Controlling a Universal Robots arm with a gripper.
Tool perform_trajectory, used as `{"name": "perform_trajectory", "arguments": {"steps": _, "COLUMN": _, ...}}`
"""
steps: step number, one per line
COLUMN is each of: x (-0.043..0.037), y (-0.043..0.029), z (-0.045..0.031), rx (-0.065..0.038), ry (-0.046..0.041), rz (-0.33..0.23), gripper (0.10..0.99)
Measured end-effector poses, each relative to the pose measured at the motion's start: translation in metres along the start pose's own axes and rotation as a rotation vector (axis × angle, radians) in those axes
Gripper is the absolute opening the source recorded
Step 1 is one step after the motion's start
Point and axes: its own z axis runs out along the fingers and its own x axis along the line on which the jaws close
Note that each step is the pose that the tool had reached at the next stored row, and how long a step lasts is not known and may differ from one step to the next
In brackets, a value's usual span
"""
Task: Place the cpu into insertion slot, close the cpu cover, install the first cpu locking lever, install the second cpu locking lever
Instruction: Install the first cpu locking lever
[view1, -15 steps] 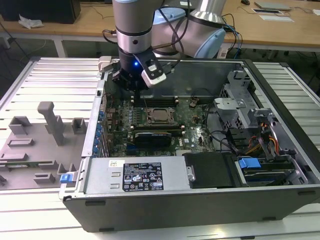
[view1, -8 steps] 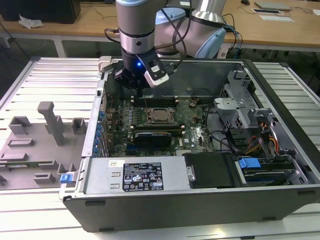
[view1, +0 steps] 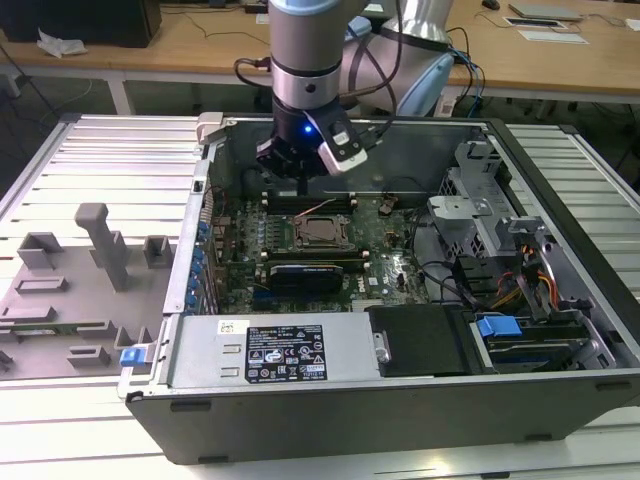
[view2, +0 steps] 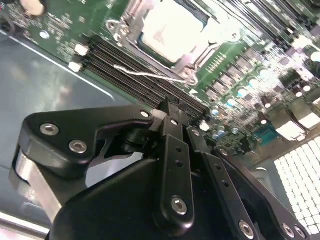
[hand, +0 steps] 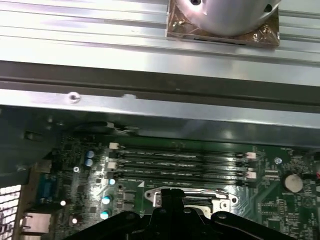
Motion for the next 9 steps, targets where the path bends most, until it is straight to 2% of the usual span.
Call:
{"name": "perform_trajectory", "arguments": {"steps": 3, "x": -0.008, "y": -0.0006, "z": 0.0003, "rx": 0.0, "ry": 0.0003, "rz": 0.0, "gripper": 0.106}}
{"name": "perform_trajectory", "arguments": {"steps": 5, "x": -0.0091, "y": -0.0009, "z": 0.0016, "rx": 0.0, "ry": -0.0007, "rz": 0.0, "gripper": 0.106}}
{"name": "perform_trajectory", "arguments": {"steps": 8, "x": -0.0092, "y": -0.0015, "z": 0.004, "rx": 0.001, "ry": -0.0117, "rz": -0.002, "gripper": 0.106}}
{"name": "perform_trajectory", "arguments": {"steps": 9, "x": -0.0091, "y": -0.0016, "z": 0.0046, "rx": 0.001, "ry": -0.0179, "rz": -0.004, "gripper": 0.106}}
